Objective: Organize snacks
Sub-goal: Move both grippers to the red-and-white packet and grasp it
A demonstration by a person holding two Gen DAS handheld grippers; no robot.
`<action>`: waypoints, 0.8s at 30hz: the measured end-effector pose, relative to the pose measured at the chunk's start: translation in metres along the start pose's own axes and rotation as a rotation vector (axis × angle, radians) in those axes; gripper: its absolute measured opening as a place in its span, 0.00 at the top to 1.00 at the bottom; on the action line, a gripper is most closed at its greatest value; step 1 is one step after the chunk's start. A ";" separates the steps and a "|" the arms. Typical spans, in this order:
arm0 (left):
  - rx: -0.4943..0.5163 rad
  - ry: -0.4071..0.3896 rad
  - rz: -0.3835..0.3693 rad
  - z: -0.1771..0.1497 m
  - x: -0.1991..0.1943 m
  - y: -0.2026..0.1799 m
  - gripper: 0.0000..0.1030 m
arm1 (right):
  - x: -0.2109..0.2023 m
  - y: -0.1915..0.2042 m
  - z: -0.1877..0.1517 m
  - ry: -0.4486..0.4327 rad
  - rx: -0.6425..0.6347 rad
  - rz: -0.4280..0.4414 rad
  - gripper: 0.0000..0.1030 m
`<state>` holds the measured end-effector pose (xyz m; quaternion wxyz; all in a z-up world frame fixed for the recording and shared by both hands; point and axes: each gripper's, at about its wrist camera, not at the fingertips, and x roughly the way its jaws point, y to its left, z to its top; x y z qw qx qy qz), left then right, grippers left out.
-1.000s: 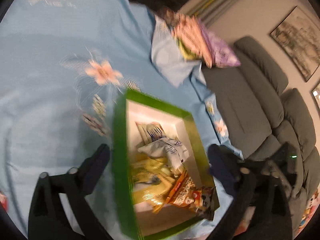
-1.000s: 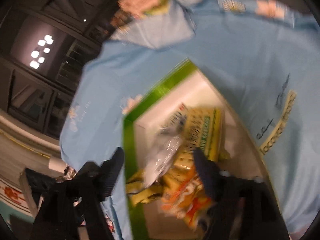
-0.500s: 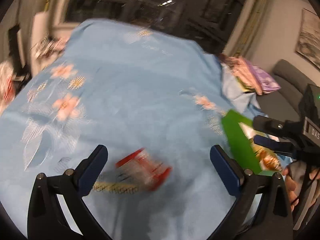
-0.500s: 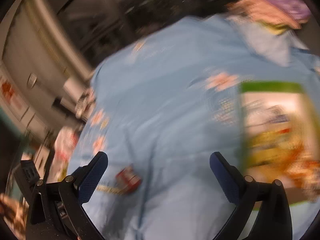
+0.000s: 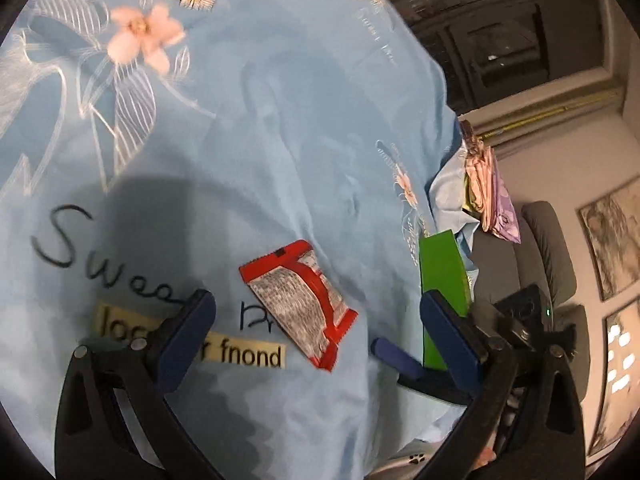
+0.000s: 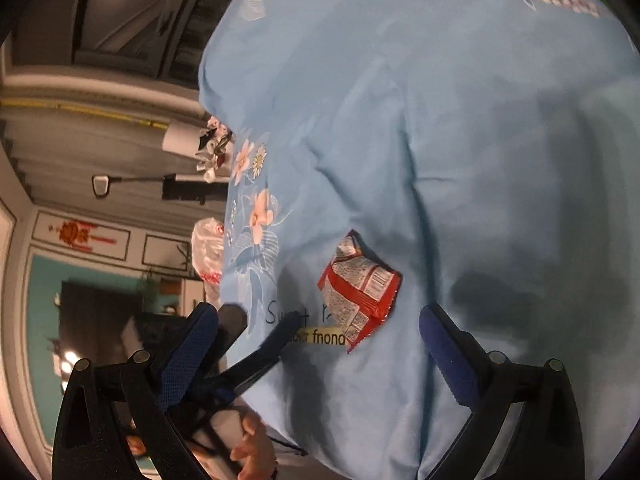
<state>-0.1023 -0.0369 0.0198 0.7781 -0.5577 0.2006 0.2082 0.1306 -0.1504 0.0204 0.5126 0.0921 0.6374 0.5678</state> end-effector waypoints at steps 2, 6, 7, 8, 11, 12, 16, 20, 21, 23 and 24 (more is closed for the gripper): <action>0.024 -0.012 0.012 0.001 0.003 -0.008 0.01 | 0.006 -0.001 0.002 0.013 0.023 0.049 0.03; 0.026 -0.006 0.021 0.007 0.017 -0.012 0.02 | 0.017 -0.004 0.002 0.019 0.042 0.066 0.05; 0.019 -0.013 0.017 0.009 0.018 -0.011 0.02 | 0.018 -0.008 0.003 0.017 0.074 0.092 0.05; 0.007 -0.019 0.009 0.010 0.019 -0.011 0.02 | 0.021 -0.012 0.003 0.013 0.100 0.108 0.05; -0.035 -0.052 -0.071 0.014 0.011 0.004 0.02 | 0.021 -0.019 0.004 -0.006 0.151 0.114 0.09; -0.047 -0.063 -0.106 0.015 0.008 0.008 0.02 | 0.020 -0.020 0.003 -0.009 0.156 0.119 0.10; -0.017 -0.048 -0.078 0.013 0.010 0.005 0.08 | 0.022 -0.017 0.001 -0.015 0.150 0.077 0.12; 0.035 -0.017 -0.003 0.014 0.019 0.001 0.23 | 0.030 -0.013 0.000 -0.029 0.186 -0.038 0.19; 0.030 -0.011 -0.006 0.015 0.019 0.002 0.24 | 0.030 -0.014 0.002 -0.030 0.199 -0.044 0.19; -0.016 0.002 -0.031 0.020 0.018 0.009 0.28 | 0.028 -0.019 0.002 -0.042 0.245 -0.055 0.26; -0.045 0.003 -0.056 0.021 0.016 0.015 0.33 | 0.026 -0.021 0.000 -0.053 0.271 -0.064 0.29</action>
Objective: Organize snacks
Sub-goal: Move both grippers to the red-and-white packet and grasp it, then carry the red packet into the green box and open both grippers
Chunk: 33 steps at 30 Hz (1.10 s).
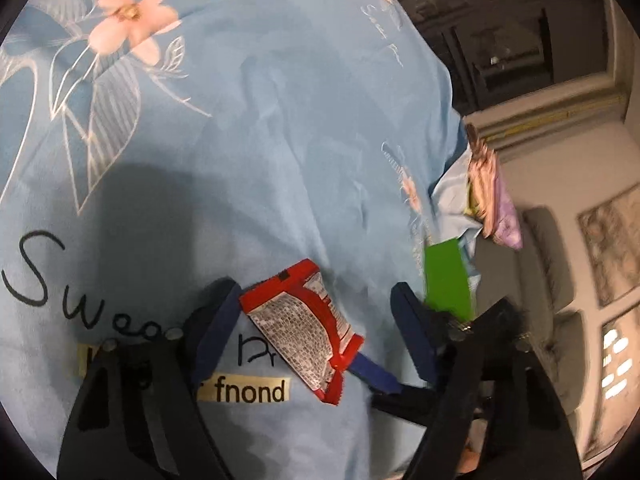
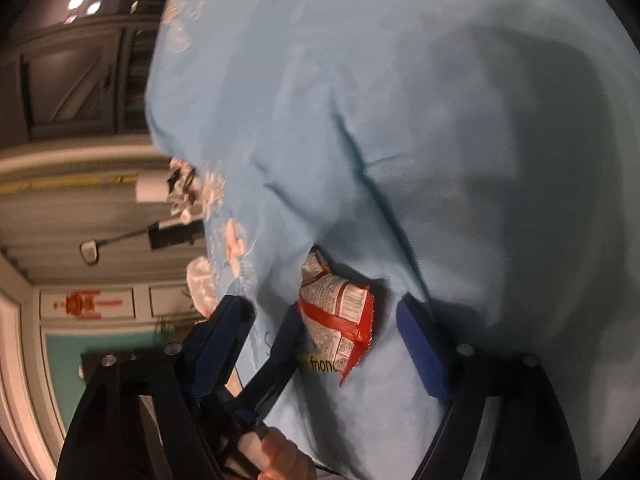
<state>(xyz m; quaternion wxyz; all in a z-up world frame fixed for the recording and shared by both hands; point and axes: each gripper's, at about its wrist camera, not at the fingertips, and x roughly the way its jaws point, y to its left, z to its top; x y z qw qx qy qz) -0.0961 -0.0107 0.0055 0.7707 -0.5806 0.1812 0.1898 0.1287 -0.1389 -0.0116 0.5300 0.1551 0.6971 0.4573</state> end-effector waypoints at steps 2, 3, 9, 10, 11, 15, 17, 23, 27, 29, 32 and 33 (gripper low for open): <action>-0.018 0.009 -0.016 0.000 -0.002 0.007 0.49 | -0.002 -0.006 0.000 -0.010 0.022 0.004 0.39; -0.021 0.021 -0.019 0.000 -0.001 0.012 0.62 | -0.002 -0.009 0.001 -0.010 0.034 0.000 0.42; -0.059 0.021 0.001 -0.005 -0.003 0.023 0.82 | 0.002 0.001 0.001 -0.006 0.006 -0.056 0.50; -0.048 0.025 0.011 -0.005 -0.002 0.021 0.82 | 0.003 0.001 0.001 -0.007 0.006 -0.059 0.50; -0.035 0.025 0.023 -0.006 -0.002 0.020 0.82 | 0.004 0.001 0.002 -0.007 0.006 -0.063 0.50; -0.005 0.019 -0.007 -0.008 -0.001 0.010 0.61 | 0.003 -0.002 0.004 0.000 -0.013 -0.082 0.62; 0.022 0.034 -0.036 -0.008 0.001 0.004 0.47 | 0.001 -0.007 0.005 0.006 -0.003 -0.073 0.70; 0.066 0.042 -0.012 -0.011 0.007 -0.003 0.50 | 0.001 -0.016 0.007 0.004 -0.011 -0.033 0.79; -0.032 0.047 -0.017 -0.005 0.007 0.022 0.83 | 0.001 -0.016 0.008 0.005 -0.005 -0.029 0.80; -0.050 0.042 -0.054 -0.005 0.004 0.028 0.84 | 0.002 -0.014 0.007 -0.001 -0.018 -0.035 0.80; -0.015 0.023 -0.012 -0.008 0.003 0.019 0.86 | 0.003 -0.010 0.007 -0.015 -0.050 -0.053 0.80; 0.000 0.017 0.002 -0.010 0.003 0.016 0.86 | 0.003 -0.009 0.007 -0.019 -0.055 -0.057 0.80</action>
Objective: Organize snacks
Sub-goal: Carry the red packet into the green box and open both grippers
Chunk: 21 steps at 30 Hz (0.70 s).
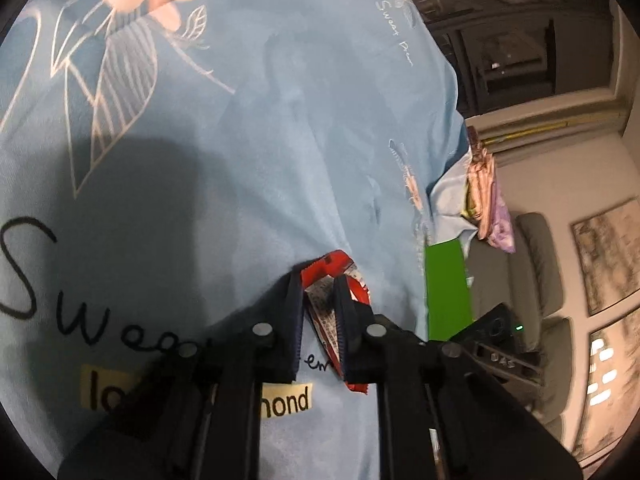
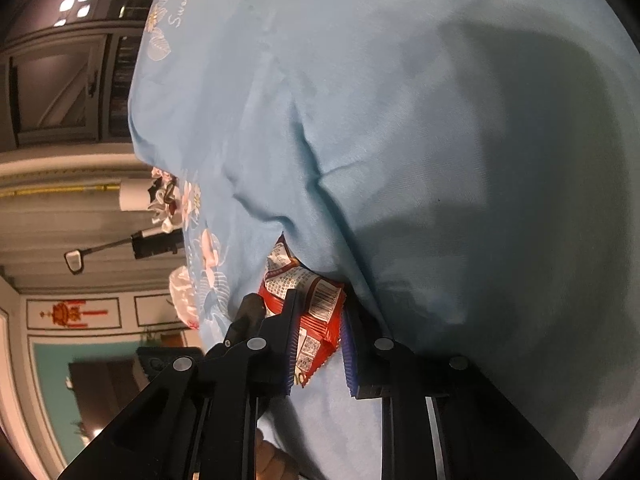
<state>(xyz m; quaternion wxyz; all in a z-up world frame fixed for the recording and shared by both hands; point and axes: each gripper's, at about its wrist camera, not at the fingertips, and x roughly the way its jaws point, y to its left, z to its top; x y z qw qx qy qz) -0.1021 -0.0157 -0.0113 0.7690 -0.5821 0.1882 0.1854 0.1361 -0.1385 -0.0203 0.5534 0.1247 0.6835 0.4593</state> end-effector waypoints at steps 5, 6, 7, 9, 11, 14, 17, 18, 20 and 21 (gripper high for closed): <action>-0.042 0.008 -0.051 0.000 0.001 -0.002 0.87 | -0.014 0.023 -0.009 -0.079 -0.136 -0.078 0.80; -0.040 0.003 -0.066 0.001 -0.002 -0.005 0.87 | -0.017 0.026 -0.009 -0.087 -0.153 -0.082 0.80; -0.026 -0.006 -0.070 0.002 -0.004 -0.010 0.87 | -0.022 0.031 -0.009 -0.097 -0.173 -0.076 0.80; 0.027 -0.031 -0.065 0.001 -0.010 -0.026 0.87 | -0.031 0.035 -0.009 -0.118 -0.192 -0.052 0.81; 0.080 -0.053 -0.060 0.002 -0.018 -0.046 0.87 | -0.043 0.040 -0.009 -0.146 -0.220 -0.021 0.81; 0.155 -0.058 -0.071 0.002 -0.022 -0.078 0.88 | -0.068 0.044 -0.008 -0.187 -0.231 0.029 0.81; 0.234 -0.056 -0.086 -0.001 -0.015 -0.114 0.88 | -0.102 0.048 -0.006 -0.255 -0.250 0.049 0.81; 0.264 -0.047 -0.087 -0.003 -0.010 -0.129 0.88 | -0.115 0.049 -0.005 -0.278 -0.258 0.044 0.81; 0.306 -0.021 -0.103 -0.008 0.005 -0.157 0.88 | -0.147 0.044 0.002 -0.337 -0.250 0.041 0.81; 0.323 0.000 -0.119 -0.012 0.016 -0.174 0.88 | -0.157 0.042 0.005 -0.353 -0.246 0.040 0.81</action>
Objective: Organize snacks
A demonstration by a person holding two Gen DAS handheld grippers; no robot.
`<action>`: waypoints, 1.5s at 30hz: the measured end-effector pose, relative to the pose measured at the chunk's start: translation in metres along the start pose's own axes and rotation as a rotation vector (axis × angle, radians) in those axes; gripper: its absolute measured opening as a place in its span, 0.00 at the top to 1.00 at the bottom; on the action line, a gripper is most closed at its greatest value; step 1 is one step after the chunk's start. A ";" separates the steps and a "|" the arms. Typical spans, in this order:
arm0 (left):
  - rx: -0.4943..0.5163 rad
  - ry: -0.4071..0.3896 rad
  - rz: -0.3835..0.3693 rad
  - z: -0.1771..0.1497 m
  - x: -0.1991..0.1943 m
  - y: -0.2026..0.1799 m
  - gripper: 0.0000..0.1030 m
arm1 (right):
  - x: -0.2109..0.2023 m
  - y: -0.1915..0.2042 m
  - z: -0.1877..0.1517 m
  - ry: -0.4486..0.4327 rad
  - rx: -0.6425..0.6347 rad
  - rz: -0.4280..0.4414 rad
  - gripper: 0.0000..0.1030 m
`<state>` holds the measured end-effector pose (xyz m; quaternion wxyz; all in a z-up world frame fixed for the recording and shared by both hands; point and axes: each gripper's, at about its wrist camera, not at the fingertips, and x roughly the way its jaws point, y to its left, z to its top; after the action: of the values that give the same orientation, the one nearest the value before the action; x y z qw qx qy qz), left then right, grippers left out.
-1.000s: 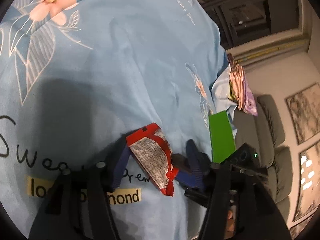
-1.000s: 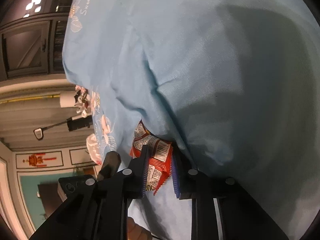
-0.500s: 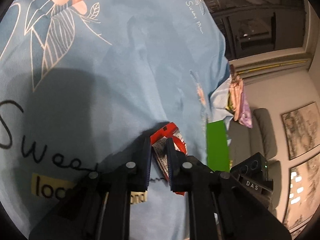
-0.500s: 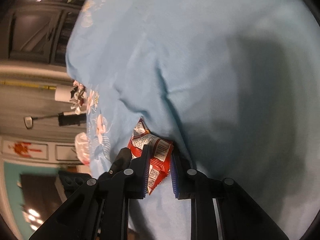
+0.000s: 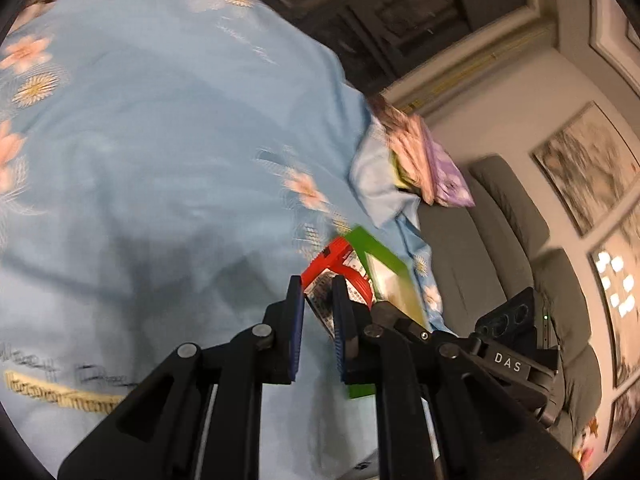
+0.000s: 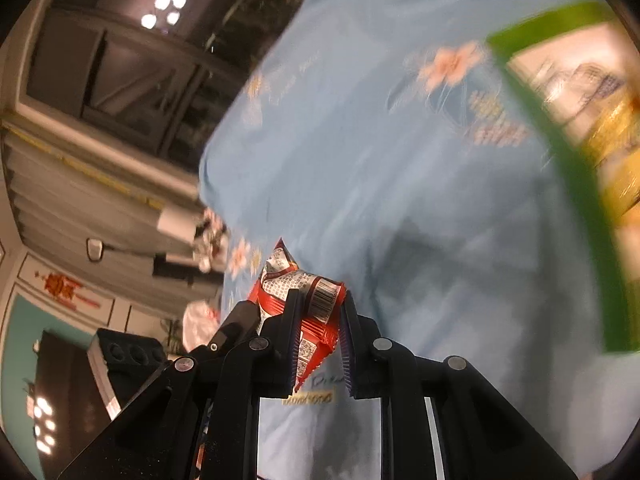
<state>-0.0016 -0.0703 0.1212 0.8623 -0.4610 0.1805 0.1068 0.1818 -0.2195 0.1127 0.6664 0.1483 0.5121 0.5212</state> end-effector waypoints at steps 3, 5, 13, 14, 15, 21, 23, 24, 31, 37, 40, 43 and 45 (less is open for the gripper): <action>0.060 0.049 -0.044 0.001 0.035 -0.039 0.88 | -0.038 -0.017 0.021 -0.075 0.028 -0.006 0.81; 0.079 0.093 -0.063 0.000 0.062 -0.060 0.87 | -0.061 -0.033 0.034 -0.118 0.051 -0.022 0.81; 0.178 0.261 -0.053 -0.033 0.175 -0.122 0.87 | -0.118 -0.115 0.073 -0.213 0.150 -0.160 0.81; 0.187 0.278 -0.043 -0.036 0.184 -0.125 0.87 | -0.121 -0.126 0.076 -0.216 0.162 -0.173 0.81; 0.199 0.301 -0.030 -0.039 0.195 -0.128 0.86 | -0.122 -0.131 0.078 -0.216 0.167 -0.183 0.81; 0.244 0.345 0.029 -0.038 0.234 -0.134 0.86 | -0.119 -0.161 0.095 -0.208 0.182 -0.205 0.81; 0.250 0.346 0.046 -0.037 0.242 -0.133 0.86 | -0.114 -0.165 0.100 -0.189 0.185 -0.253 0.81; 0.254 0.340 0.062 -0.037 0.246 -0.131 0.85 | -0.114 -0.166 0.101 -0.183 0.181 -0.267 0.81; 0.300 0.303 0.228 -0.044 0.252 -0.124 0.57 | -0.107 -0.176 0.100 -0.170 0.200 -0.263 0.78; 0.438 0.089 0.314 -0.049 0.208 -0.137 0.15 | -0.128 -0.156 0.092 -0.284 0.123 -0.227 0.29; 0.573 -0.060 0.377 -0.053 0.175 -0.147 0.01 | -0.137 -0.143 0.087 -0.343 0.075 -0.220 0.15; 0.690 -0.179 0.446 -0.058 0.144 -0.154 0.00 | -0.137 -0.125 0.082 -0.350 0.004 -0.208 0.15; 0.747 -0.236 0.487 -0.061 0.126 -0.155 0.00 | -0.133 -0.108 0.077 -0.355 -0.055 -0.213 0.15</action>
<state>0.1546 -0.2042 0.1562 0.9337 -0.0474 0.2105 0.2857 0.3141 -0.3507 0.1379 0.8012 0.1646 0.3853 0.4272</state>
